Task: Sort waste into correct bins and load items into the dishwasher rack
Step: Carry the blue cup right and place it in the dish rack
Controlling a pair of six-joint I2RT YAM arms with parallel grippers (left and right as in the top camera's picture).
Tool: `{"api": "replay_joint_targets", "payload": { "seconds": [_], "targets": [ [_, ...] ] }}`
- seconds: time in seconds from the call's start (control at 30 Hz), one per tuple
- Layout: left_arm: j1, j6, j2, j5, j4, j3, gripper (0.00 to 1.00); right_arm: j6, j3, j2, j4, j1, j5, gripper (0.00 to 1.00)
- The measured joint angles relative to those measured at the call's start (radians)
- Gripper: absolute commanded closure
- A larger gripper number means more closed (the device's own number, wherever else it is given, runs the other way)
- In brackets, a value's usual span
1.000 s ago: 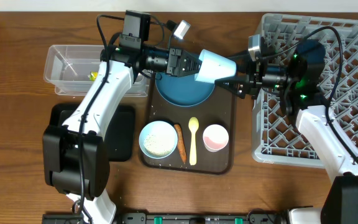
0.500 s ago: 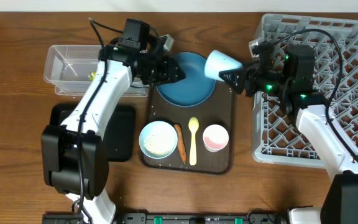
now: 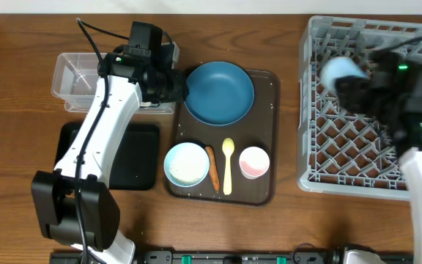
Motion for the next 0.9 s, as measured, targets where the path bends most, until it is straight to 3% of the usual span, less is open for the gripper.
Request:
{"api": "replay_joint_targets", "payload": {
  "seconds": [0.17, 0.33, 0.6, 0.9],
  "targets": [
    [0.000, 0.006, 0.000, -0.016, 0.001, 0.000, 0.59, -0.012, 0.151, 0.018, -0.204, -0.160, 0.182, 0.99],
    [0.000, 0.008, 0.000, -0.019, 0.001, 0.000, 0.59, -0.011, 0.243, 0.096, -0.304, -0.302, 0.303, 0.99],
    [0.000, 0.008, 0.000, -0.019, 0.001, 0.000, 0.59, -0.009, 0.261, 0.303, -0.335, -0.516, 0.386, 0.99],
    [0.000, 0.008, 0.000, -0.019, 0.001, 0.000, 0.59, -0.005, 0.261, 0.422, -0.301, -0.617, 0.400, 0.99]
  ]
}}
